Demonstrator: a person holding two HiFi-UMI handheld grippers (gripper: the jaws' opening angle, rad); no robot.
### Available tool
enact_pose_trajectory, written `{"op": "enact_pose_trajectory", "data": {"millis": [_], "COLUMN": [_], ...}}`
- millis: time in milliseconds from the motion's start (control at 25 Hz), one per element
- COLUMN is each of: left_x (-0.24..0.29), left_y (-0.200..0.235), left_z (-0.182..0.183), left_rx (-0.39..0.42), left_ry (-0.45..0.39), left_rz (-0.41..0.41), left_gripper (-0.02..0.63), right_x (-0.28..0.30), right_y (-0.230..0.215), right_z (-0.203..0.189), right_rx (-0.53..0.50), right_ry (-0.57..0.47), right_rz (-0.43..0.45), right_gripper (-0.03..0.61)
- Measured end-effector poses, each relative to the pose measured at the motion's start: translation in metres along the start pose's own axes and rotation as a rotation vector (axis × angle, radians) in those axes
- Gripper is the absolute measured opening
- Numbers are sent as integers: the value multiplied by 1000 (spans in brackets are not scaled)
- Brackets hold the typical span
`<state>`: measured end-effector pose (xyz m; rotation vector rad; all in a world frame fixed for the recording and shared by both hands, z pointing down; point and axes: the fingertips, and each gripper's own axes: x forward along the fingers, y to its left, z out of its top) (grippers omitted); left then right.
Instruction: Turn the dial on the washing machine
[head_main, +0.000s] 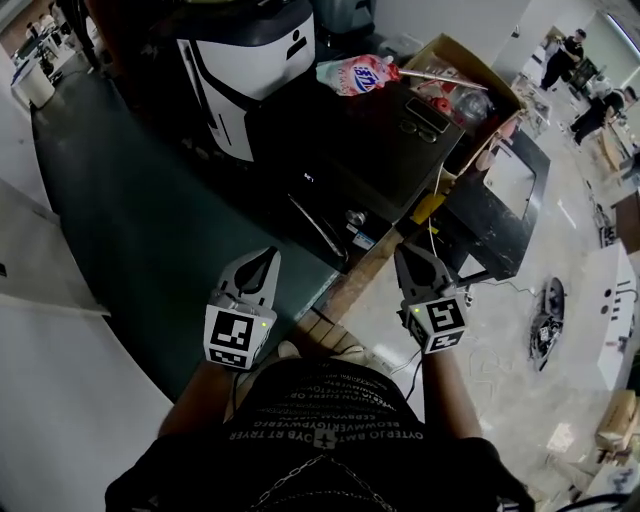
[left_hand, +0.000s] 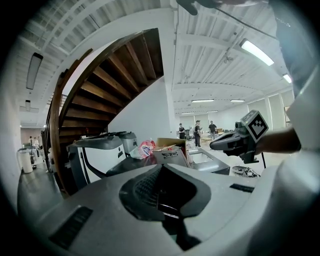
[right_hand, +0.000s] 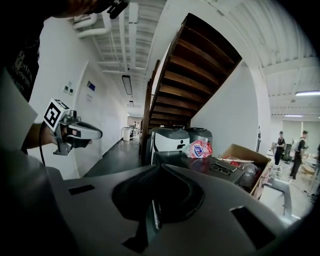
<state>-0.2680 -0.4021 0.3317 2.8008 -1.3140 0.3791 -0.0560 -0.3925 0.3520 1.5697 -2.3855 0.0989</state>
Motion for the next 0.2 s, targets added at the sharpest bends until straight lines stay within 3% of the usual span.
{"op": "enact_pose_trajectory", "data": {"millis": [200], "left_x": [69], "left_y": [-36], "left_z": [14], "left_rx": [-72], "left_ry": [-65], "left_rz": [-47], "left_gripper": [6], "right_x": [-13], "right_y": [-33], "right_z": [-41], "right_rx": [-72], "right_ry": [93], "right_rz": [185], "right_gripper": [-3]}}
